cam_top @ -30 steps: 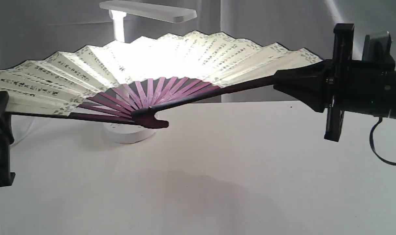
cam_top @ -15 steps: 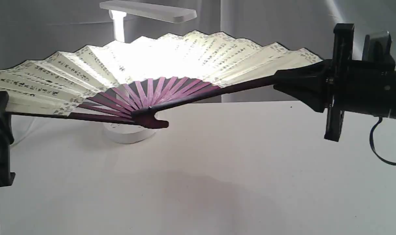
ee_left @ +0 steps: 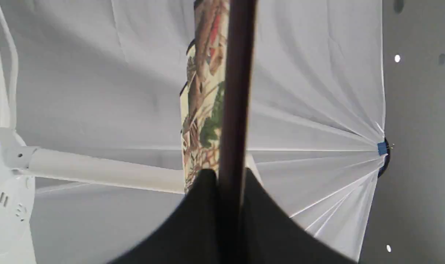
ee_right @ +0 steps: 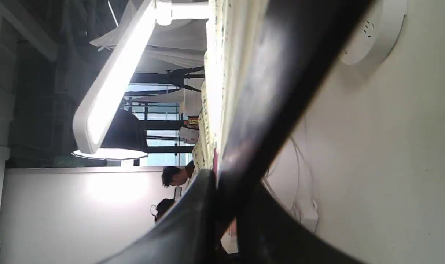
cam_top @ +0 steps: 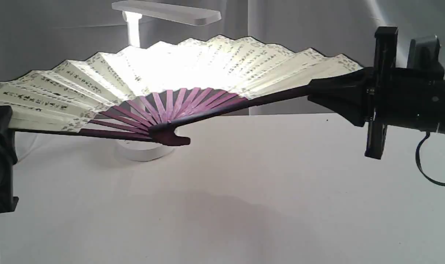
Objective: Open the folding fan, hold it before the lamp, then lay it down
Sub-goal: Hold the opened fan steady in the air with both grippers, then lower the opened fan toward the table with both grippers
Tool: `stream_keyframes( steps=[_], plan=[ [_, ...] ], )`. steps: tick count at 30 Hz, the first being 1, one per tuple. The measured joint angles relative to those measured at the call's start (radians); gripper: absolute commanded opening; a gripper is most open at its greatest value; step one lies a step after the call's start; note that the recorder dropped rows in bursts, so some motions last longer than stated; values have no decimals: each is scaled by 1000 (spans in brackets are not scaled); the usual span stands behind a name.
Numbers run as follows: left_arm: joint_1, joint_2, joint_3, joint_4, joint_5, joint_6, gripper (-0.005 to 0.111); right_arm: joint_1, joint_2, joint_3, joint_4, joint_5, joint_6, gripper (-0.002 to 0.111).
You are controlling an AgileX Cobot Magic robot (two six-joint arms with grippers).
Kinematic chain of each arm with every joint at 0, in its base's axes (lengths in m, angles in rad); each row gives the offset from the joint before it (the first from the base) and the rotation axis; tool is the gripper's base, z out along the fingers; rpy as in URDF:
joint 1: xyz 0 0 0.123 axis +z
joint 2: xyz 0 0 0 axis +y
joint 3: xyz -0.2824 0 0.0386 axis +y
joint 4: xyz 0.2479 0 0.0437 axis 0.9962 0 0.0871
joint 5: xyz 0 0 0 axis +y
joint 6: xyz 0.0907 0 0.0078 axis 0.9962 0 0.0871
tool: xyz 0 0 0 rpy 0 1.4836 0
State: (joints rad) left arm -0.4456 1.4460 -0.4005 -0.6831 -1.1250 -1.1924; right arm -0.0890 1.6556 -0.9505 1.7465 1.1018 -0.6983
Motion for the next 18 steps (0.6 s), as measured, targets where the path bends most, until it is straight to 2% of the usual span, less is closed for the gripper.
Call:
stream_keyframes(
  steps=[9, 18],
  plan=[
    [2, 0, 0, 4, 61, -4, 0, 0, 0, 41, -3, -30, 13, 0],
    [10, 0, 0, -7, 245, 1, 0, -2, 0, 136, 3, -89, 10, 0]
  ],
)
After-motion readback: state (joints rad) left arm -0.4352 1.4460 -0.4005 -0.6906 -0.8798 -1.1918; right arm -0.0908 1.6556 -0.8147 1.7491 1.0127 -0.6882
